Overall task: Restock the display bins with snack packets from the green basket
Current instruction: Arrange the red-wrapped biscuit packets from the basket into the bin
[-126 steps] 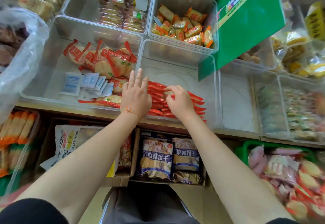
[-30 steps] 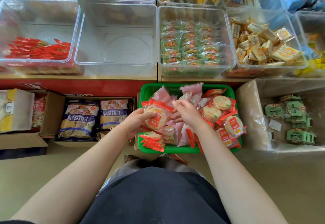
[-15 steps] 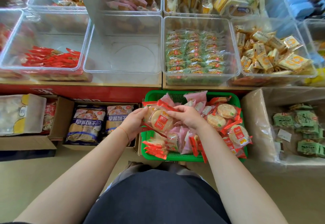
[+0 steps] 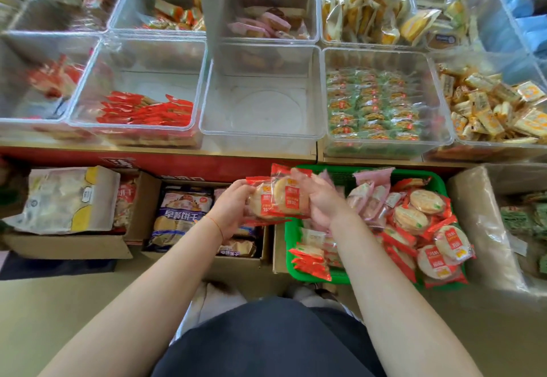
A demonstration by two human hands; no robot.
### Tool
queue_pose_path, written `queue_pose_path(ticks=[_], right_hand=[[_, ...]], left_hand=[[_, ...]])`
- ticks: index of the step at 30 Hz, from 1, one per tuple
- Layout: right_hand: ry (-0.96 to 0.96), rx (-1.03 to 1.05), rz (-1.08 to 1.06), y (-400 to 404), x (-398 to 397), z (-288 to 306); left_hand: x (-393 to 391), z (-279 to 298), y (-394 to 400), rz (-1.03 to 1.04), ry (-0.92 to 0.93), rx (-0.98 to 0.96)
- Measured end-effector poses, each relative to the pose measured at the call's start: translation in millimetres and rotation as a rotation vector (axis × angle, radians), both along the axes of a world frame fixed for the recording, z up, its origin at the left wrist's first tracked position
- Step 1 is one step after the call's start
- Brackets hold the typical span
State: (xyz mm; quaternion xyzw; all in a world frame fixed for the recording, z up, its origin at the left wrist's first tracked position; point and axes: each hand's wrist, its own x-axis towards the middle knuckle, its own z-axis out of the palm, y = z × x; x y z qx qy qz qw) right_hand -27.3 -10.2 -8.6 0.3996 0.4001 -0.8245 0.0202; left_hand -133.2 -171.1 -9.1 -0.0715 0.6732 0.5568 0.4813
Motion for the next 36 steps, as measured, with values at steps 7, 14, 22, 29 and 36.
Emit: queue_pose_path(ticks=[7,14,22,29,36], right_hand=[[-0.022,0.217,0.144,-119,-111,12],[0.001,0.255,0.074,-210,-222,26],[-0.082,0.315,-0.170,-237,-281,39],[-0.121,0.428,-0.335,-212,-315,44],[-0.182,0.597,-0.196,-191,-375,39]], left_hand=[[-115,20,-102,-0.068,0.116,0.006],[-249,24,-213,-0.188,0.101,0.037],[-334,37,-238,-0.457,0.100,0.102],[-401,48,-222,0.016,0.519,0.093],[-446,16,-186,-0.165,0.969,-0.171]])
